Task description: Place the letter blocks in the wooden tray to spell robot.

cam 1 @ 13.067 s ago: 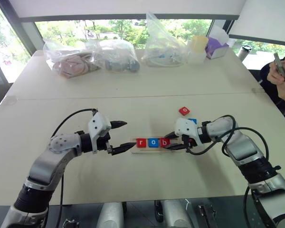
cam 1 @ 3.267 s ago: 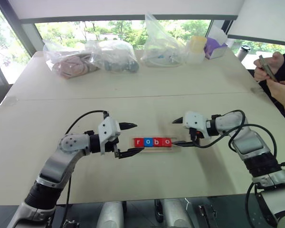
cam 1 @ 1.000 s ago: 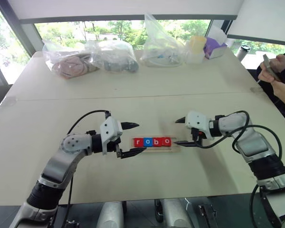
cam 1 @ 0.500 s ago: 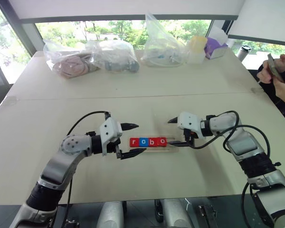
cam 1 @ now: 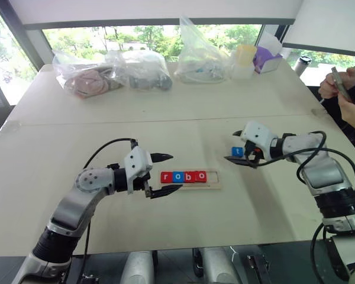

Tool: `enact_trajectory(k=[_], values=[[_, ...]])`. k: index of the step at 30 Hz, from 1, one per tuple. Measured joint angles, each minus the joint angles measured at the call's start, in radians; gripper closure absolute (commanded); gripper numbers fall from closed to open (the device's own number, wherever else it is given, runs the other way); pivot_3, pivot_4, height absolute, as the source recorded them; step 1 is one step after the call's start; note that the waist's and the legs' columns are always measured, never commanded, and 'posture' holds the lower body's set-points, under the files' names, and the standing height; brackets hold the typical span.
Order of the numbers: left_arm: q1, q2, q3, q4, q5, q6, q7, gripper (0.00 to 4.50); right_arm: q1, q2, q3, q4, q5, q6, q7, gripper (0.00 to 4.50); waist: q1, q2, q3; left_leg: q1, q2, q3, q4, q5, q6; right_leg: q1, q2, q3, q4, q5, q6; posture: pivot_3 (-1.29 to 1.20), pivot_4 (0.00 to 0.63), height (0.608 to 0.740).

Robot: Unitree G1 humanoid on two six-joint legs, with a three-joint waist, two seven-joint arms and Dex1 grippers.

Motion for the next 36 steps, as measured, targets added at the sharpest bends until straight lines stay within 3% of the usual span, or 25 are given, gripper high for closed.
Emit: enact_trajectory(k=[6, 10, 17, 25, 28, 33, 36], values=[[-0.014, -0.016, -0.012, 0.018, 0.007, -0.006, -0.001, 0.0, 0.031, 0.292, -0.149, -0.21, -0.022, 0.451, -0.414, 0.03, 0.002, 0.0, 0.0, -0.001, 0.0, 0.0, 0.0, 0.0, 0.0, -0.001, 0.0, 0.0, 0.001, 0.0, 0.0, 0.0, 0.15, 0.74], [-0.021, -0.023, -0.017, 0.036, 0.009, -0.01, -0.005, 0.0, 0.064, 0.431, -0.202, -0.297, -0.043, 0.631, -0.596, 0.03, 0.004, 0.001, -0.001, -0.001, 0.0, 0.0, 0.0, 0.0, 0.0, -0.001, -0.001, 0.0, 0.0, 0.0, 0.0, 0.0, 0.15, 0.74], [-0.047, -0.031, -0.021, 0.054, 0.012, -0.023, -0.012, 0.0, 0.111, 0.489, -0.236, -0.37, -0.047, 0.729, -0.727, 0.03, -0.004, 0.001, -0.001, -0.001, 0.0, 0.0, -0.002, 0.0, 0.0, -0.001, 0.0, 0.0, 0.0, 0.0, 0.0, 0.0, 0.15, 0.74], [-0.049, -0.039, -0.023, 0.06, 0.02, -0.025, -0.02, 0.0, 0.129, 0.56, -0.274, -0.382, -0.018, 0.758, -0.78, 0.03, -0.004, 0.001, -0.001, -0.001, 0.0, -0.001, -0.003, 0.0, 0.0, -0.001, 0.0, 0.0, 0.0, 0.0, 0.0, 0.0, 0.15, 0.74], [-0.05, -0.042, -0.023, 0.063, 0.023, -0.025, -0.02, 0.0, 0.129, 0.567, -0.276, -0.382, -0.01, 0.756, -0.794, 0.9, -0.004, 0.001, -0.001, 0.0, 0.0, -0.001, -0.003, 0.0, 0.0, -0.001, 0.001, 0.0, 0.0, 0.0, 0.0, 0.0, 0.15, 0.74], [-0.051, -0.047, -0.023, 0.066, 0.029, -0.027, -0.02, 0.0, 0.123, 0.575, -0.278, -0.379, -0.001, 0.755, -0.813, 3.29, -0.005, 0.001, -0.001, 0.0, 0.0, -0.001, -0.003, 0.0, 0.0, -0.002, 0.0, 0.0, 0.0, 0.0, 0.0, 0.0, 0.15, 0.74], [-0.051, -0.048, -0.023, 0.071, 0.031, -0.028, -0.021, 0.0, 0.123, 0.575, -0.274, -0.378, 0.001, 0.755, -0.815, 3.33, -0.005, 0.001, -0.001, 0.0, 0.0, -0.001, -0.003, 0.0, 0.0, -0.002, 0.0, 0.0, 0.0, 0.0, 0.0, 0.0, 0.15, 0.74]])
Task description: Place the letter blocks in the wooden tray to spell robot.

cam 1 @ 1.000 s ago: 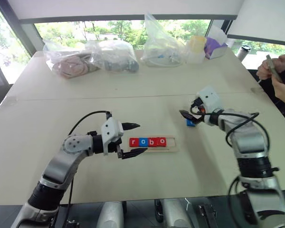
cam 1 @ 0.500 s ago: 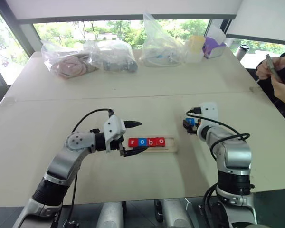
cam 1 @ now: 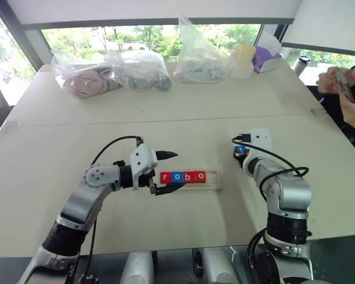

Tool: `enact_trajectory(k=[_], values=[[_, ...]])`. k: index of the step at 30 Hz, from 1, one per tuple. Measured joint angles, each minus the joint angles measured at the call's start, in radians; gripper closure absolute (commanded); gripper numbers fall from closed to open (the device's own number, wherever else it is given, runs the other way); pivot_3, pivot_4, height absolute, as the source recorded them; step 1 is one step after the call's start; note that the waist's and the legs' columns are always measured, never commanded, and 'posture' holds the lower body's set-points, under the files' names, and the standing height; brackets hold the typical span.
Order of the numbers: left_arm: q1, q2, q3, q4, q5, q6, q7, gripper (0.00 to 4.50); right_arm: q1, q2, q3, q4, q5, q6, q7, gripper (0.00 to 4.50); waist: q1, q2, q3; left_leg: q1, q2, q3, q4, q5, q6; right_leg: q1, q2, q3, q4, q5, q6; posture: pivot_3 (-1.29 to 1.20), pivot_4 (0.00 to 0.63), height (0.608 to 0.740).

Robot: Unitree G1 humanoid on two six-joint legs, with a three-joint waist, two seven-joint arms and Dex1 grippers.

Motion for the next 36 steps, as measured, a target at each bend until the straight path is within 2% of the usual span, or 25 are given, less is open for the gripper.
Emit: enact_trajectory(k=[3, 11, 21, 23, 25, 27, 28, 30, 33, 36], values=[[0.0, -0.006, -0.002, 0.0, 0.0, -0.002, -0.004, 0.0, 0.032, -0.039, 0.022, -0.037, 0.01, 0.017, 0.024, 3.33, 0.001, 0.0, 0.0, 0.0, 0.0, 0.0, -0.001, 0.0, 0.0, 0.0, 0.0, 0.0, 0.0, 0.0, 0.0, 0.0, 0.15, 0.74], [0.008, 0.01, -0.001, 0.0, -0.005, -0.016, -0.039, 0.0, 0.25, -0.148, 0.032, -0.405, 0.102, 0.266, 0.12, 3.33, 0.005, 0.0, -0.001, -0.001, 0.0, -0.001, -0.002, 0.0, 0.0, 0.0, -0.001, -0.001, -0.002, -0.004, 0.004, 0.0, 0.15, 0.74], [-0.002, 0.019, 0.003, 0.003, -0.027, -0.023, -0.08, 0.0, 0.287, -0.099, -0.02, -0.509, 0.118, 0.392, 0.115, 3.33, 0.004, -0.001, -0.001, -0.001, 0.0, -0.002, -0.002, 0.0, 0.0, 0.001, -0.001, -0.002, -0.008, -0.003, 0.003, 0.0, 0.15, 0.74], [-0.008, 0.017, 0.003, 0.009, -0.026, -0.032, -0.085, 0.0, 0.288, -0.087, -0.023, -0.512, 0.118, 0.393, 0.11, 2.29, 0.004, -0.001, -0.001, -0.002, 0.0, -0.002, -0.002, 0.0, 0.0, 0.002, -0.001, -0.002, -0.01, -0.003, 0.003, 0.0, 0.15, 0.74], [-0.01, 0.014, 0.003, 0.019, -0.026, -0.038, -0.086, 0.0, 0.288, -0.081, -0.022, -0.518, 0.12, 0.394, 0.11, 1.48, 0.003, -0.001, -0.001, -0.002, 0.0, -0.001, -0.003, 0.0, 0.0, 0.002, -0.001, -0.002, -0.011, -0.003, 0.003, 0.0, 0.15, 0.74], [-0.018, 0.01, 0.003, 0.029, -0.025, -0.039, -0.086, 0.0, 0.287, -0.104, -0.015, -0.519, 0.14, 0.398, 0.13, 0.32, 0.004, -0.001, -0.001, -0.002, 0.0, -0.001, -0.003, 0.0, 0.0, 0.002, -0.002, -0.002, -0.012, -0.003, 0.003, 0.0, 0.15, 0.74], [-0.022, 0.01, 0.003, 0.032, -0.024, -0.04, -0.086, 0.0, 0.286, -0.13, -0.01, -0.517, 0.153, 0.4, 0.147, 0.05, 0.004, -0.001, -0.001, -0.002, 0.0, -0.001, -0.003, 0.0, 0.0, 0.002, -0.002, -0.002, -0.012, -0.003, 0.003, 0.0, 0.15, 0.74], [-0.027, 0.009, 0.003, 0.035, -0.024, -0.042, -0.086, 0.0, 0.289, -0.231, 0.01, -0.497, 0.186, 0.376, 0.207, 0.05, 0.007, -0.001, -0.001, -0.003, -0.001, -0.001, -0.002, 0.0, 0.0, 0.003, -0.003, -0.002, -0.013, -0.003, 0.004, 0.0, 0.15, 0.74], [-0.026, 0.008, 0.003, 0.04, -0.022, -0.042, -0.086, 0.0, 0.304, -0.465, 0.032, -0.446, 0.235, 0.261, 0.35, 0.05, 0.005, 0.0, 0.0, -0.003, -0.002, 0.001, -0.002, 0.0, 0.0, 0.003, -0.005, -0.002, -0.016, -0.003, 0.004, 0.0, 0.15, 0.74], [-0.033, 0.004, 0.003, 0.047, -0.021, -0.044, -0.086, 0.0, 0.321, -0.686, 0.034, -0.342, 0.266, 0.01, 0.56, 0.05, 0.005, -0.001, 0.0, -0.003, -0.002, 0.001, -0.003, 0.0, 0.0, 0.003, -0.004, -0.002, -0.016, -0.003, 0.004, 0.0, 0.15, 0.74]])
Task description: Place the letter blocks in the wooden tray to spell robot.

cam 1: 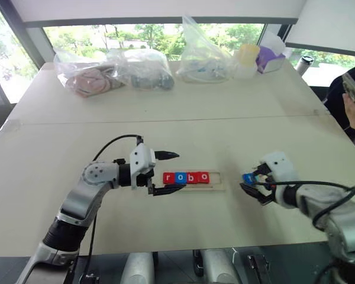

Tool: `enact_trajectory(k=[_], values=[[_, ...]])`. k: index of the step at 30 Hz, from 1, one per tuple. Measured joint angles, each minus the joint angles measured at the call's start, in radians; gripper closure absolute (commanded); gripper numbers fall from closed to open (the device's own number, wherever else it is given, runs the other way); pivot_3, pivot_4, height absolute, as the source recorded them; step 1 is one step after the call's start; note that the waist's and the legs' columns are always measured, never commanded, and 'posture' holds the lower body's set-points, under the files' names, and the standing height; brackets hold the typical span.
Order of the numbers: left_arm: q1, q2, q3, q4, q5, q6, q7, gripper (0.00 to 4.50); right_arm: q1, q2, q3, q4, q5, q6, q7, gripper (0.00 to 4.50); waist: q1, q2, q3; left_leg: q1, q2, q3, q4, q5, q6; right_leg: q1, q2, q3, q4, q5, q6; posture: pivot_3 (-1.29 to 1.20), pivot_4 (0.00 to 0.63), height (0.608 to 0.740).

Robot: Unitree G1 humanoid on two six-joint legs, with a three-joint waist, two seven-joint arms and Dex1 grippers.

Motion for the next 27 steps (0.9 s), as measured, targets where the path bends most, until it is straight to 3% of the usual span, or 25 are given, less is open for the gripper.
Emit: enact_trajectory(k=[3, 5, 9, 15, 23, 25, 27], values=[[-0.009, -0.007, -0.001, 0.011, 0.005, -0.005, 0.002, 0.0, 0.007, -0.111, -0.025, 0.228, 0.012, -0.454, 0.292, 0.05, 0.0, -0.001, 0.0, 0.001, 0.001, -0.001, -0.001, 0.0, 0.0, 0.0, 0.003, 0.0, 0.0, 0.0, 0.0, 0.0, 0.15, 0.74], [-0.011, -0.009, -0.001, 0.013, 0.009, -0.01, 0.004, 0.0, -0.006, -0.133, -0.012, 0.371, 0.003, -0.669, 0.412, 0.05, 0.0, -0.001, 0.0, 0.001, 0.001, -0.002, -0.001, 0.0, 0.0, 0.0, 0.003, 0.0, 0.001, 0.0, 0.0, 0.0, 0.15, 0.74], [-0.016, -0.014, -0.003, 0.015, 0.013, -0.011, 0.013, 0.0, -0.08, -0.139, 0.077, 0.613, -0.023, -0.905, 0.576, 0.05, -0.002, -0.001, 0.0, 0.001, 0.001, -0.001, 0.0, 0.0, 0.001, 0.0, 0.003, 0.0, 0.002, 0.0, 0.0, 0.0, 0.15, 0.74], [-0.018, -0.013, -0.002, 0.013, 0.018, -0.011, 0.026, 0.0, -0.222, -0.128, 0.187, 0.863, -0.103, -1.102, 0.67, 0.05, 0.002, 0.0, 0.0, 0.001, 0.001, -0.001, 0.001, 0.0, 0.001, 0.0, 0.003, 0.0, 0.003, 0.001, 0.0, 0.0, 0.15, 0.74], [-0.006, 0.005, 0.007, 0.004, 0.018, -0.01, 0.046, 0.0, -0.267, -0.105, 0.244, 0.978, -0.127, -1.196, 0.719, 0.05, 0.003, 0.0, 0.0, 0.001, 0.001, -0.001, 0.001, 0.0, 0.001, 0.001, 0.003, 0.001, 0.003, 0.001, 0.0, 0.0, 0.15, 0.74], [-0.006, 0.009, 0.009, -0.005, 0.018, -0.01, 0.053, 0.0, -0.273, -0.1, 0.246, 0.994, -0.131, -1.212, 0.725, 0.58, 0.003, 0.0, 0.0, 0.002, 0.001, -0.001, 0.001, 0.0, 0.0, 0.002, 0.003, 0.001, 0.004, 0.001, 0.0, 0.0, 0.15, 0.74], [-0.005, 0.018, 0.01, -0.009, 0.018, -0.01, 0.056, 0.0, -0.274, -0.099, 0.253, 0.999, -0.133, -1.231, 0.735, 1.41, 0.003, 0.0, 0.0, 0.003, 0.001, -0.001, 0.001, 0.0, 0.0, 0.002, 0.003, 0.001, 0.004, 0.001, 0.0, 0.0, 0.15, 0.74]])
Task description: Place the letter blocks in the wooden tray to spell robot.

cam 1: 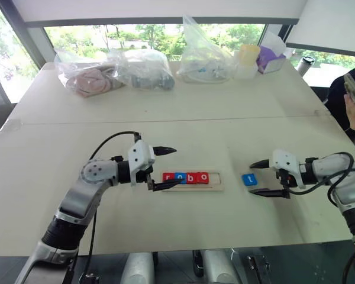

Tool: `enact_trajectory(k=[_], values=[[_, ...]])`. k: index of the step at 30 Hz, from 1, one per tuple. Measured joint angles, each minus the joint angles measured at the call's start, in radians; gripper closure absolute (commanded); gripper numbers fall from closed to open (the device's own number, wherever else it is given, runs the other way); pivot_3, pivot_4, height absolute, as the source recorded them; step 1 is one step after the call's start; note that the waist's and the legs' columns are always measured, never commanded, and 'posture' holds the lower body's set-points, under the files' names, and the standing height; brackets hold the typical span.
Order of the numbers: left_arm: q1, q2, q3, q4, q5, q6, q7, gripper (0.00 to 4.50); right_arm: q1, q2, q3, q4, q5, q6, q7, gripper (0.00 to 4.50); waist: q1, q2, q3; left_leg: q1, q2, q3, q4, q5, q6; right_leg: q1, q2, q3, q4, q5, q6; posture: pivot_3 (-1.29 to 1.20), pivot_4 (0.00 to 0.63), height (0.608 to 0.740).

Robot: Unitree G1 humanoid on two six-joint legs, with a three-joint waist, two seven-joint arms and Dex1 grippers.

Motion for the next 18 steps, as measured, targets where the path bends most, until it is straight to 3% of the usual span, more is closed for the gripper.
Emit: enact_trajectory(k=[4, 18], values=[[0.002, 0.012, 0.002, -0.001, -0.001, 0.002, 0.003, 0.0, -0.009, 0.01, 0.004, -0.005, 0.004, 0.003, 0.003, 3.38, -0.001, 0.0, 0.0, 0.0, 0.0, 0.0, 0.001, 0.0, 0.0, 0.0, 0.0, 0.0, 0.001, 0.0, 0.0, 0.0, 0.15, 0.74], [0.002, 0.015, 0.003, -0.001, -0.001, 0.001, 0.005, 0.0, -0.063, 0.075, 0.081, -0.39, 0.052, 0.334, -0.05, 3.38, 0.002, 0.0, 0.0, 0.0, 0.0, 0.0, 0.002, 0.0, 0.0, 0.0, 0.0, 0.0, 0.003, 0.0, 0.0, 0.0, 0.15, 0.74]])
